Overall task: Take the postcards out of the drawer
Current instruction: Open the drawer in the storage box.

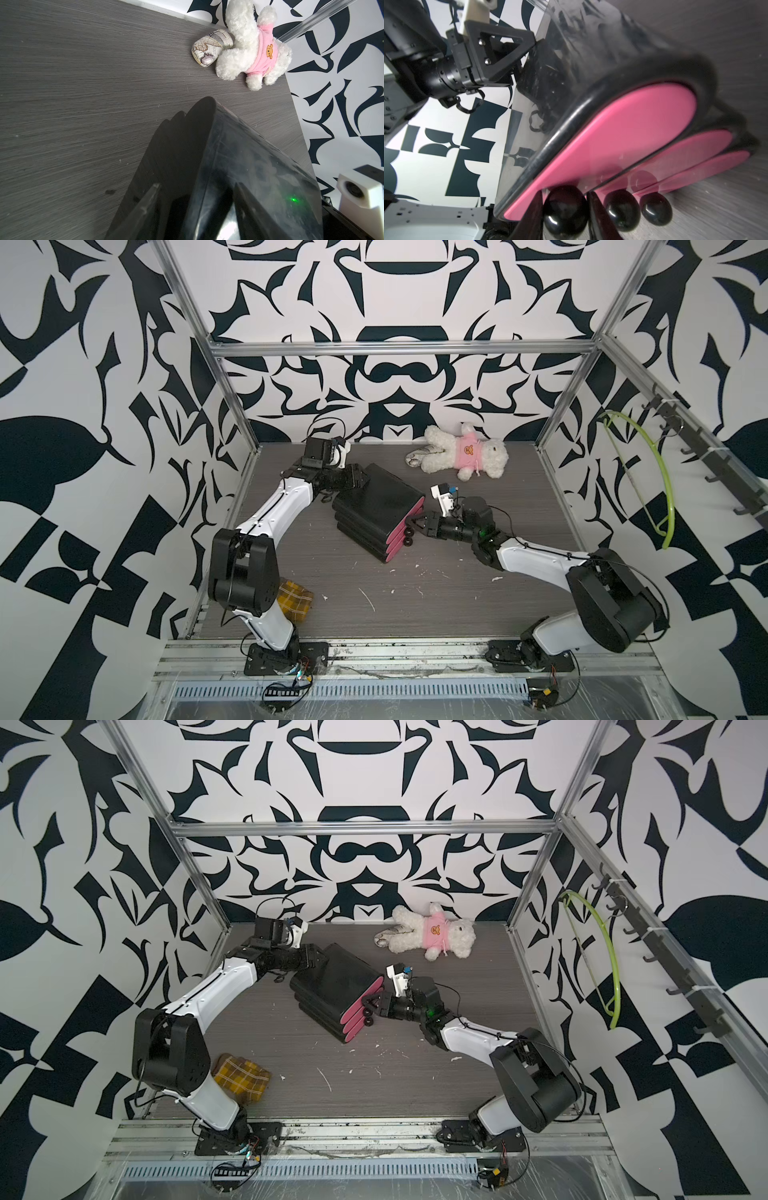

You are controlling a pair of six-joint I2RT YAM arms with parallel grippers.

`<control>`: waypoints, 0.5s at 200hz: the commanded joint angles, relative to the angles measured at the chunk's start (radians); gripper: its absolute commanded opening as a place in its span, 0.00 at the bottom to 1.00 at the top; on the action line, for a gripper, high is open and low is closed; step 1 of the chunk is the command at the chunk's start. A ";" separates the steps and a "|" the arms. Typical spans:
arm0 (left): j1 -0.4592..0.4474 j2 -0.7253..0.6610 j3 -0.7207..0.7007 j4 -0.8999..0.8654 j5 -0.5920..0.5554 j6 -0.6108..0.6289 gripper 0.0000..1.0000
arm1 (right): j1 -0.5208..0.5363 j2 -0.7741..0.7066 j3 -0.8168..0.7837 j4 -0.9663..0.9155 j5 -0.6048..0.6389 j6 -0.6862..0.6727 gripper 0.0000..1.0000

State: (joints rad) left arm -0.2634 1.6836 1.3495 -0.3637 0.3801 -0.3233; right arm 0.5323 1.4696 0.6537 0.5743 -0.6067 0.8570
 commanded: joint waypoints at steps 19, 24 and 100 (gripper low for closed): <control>-0.004 0.063 -0.028 -0.153 -0.086 0.031 0.59 | 0.005 -0.024 0.031 0.000 0.005 -0.028 0.25; -0.004 0.064 -0.027 -0.152 -0.087 0.032 0.59 | 0.005 -0.030 0.028 -0.012 0.008 -0.032 0.24; -0.004 0.087 -0.009 -0.168 -0.095 0.033 0.59 | 0.002 -0.148 0.015 -0.314 0.036 -0.156 0.24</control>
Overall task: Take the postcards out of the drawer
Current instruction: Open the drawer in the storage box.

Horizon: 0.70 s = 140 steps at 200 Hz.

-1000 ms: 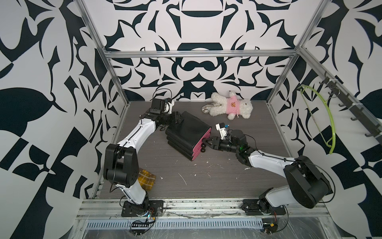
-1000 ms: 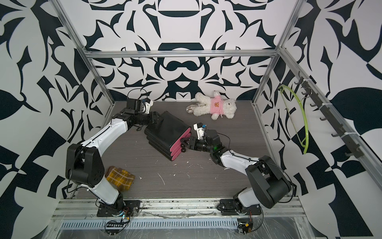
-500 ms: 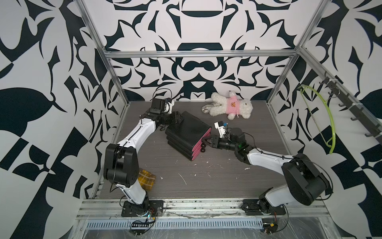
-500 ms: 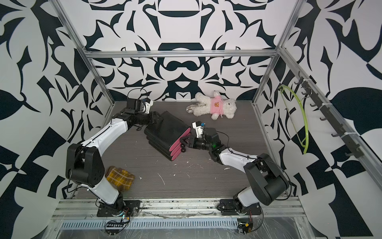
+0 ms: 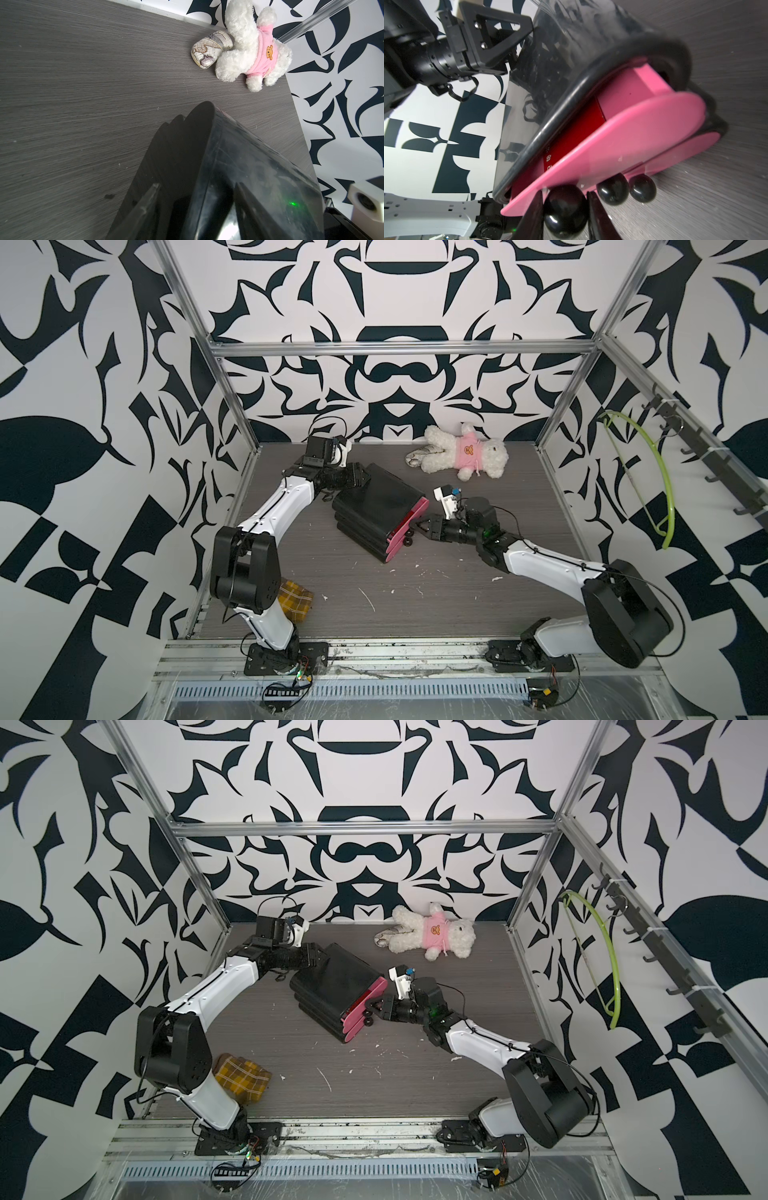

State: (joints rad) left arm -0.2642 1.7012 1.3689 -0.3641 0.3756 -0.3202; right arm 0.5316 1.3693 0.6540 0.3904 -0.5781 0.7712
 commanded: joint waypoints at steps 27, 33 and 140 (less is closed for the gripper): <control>-0.003 0.066 -0.028 -0.167 -0.090 0.030 0.59 | -0.011 -0.098 -0.010 -0.216 0.019 -0.098 0.24; -0.003 0.063 -0.028 -0.169 -0.090 0.030 0.59 | -0.016 -0.113 -0.015 -0.235 0.023 -0.103 0.24; -0.003 0.067 -0.019 -0.178 -0.104 0.033 0.59 | -0.126 -0.255 -0.063 -0.454 0.019 -0.194 0.24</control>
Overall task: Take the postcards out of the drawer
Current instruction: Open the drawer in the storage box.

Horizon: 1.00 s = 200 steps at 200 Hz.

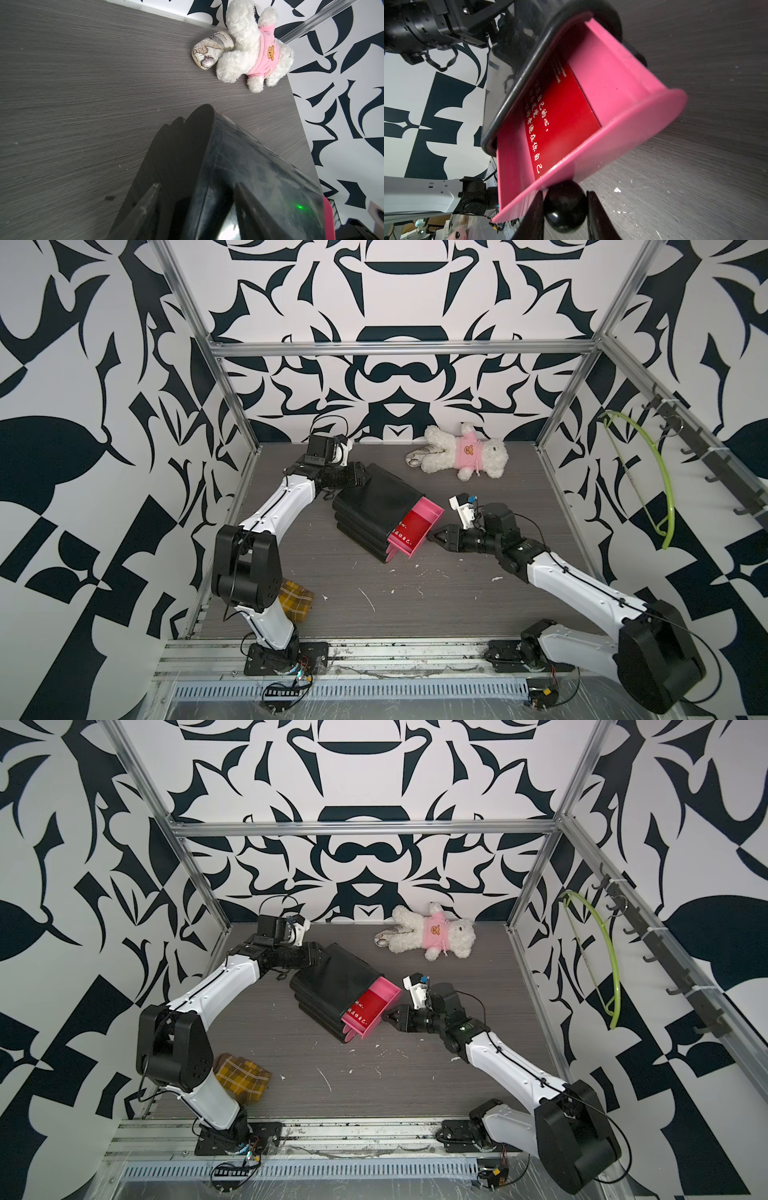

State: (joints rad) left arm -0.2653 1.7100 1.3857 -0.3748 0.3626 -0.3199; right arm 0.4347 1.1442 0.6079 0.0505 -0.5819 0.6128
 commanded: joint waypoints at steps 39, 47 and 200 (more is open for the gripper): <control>-0.002 0.068 -0.031 -0.169 -0.091 0.033 0.59 | -0.031 -0.064 -0.035 -0.142 0.032 -0.038 0.24; -0.002 0.069 -0.030 -0.168 -0.091 0.033 0.59 | -0.031 -0.066 -0.036 -0.145 0.036 -0.039 0.24; -0.002 0.069 -0.027 -0.175 -0.097 0.038 0.60 | -0.059 -0.178 0.121 -0.461 0.200 -0.182 0.71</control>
State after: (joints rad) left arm -0.2668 1.7123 1.3926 -0.3824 0.3542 -0.3141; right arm 0.3801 0.9939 0.6407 -0.3046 -0.4614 0.4919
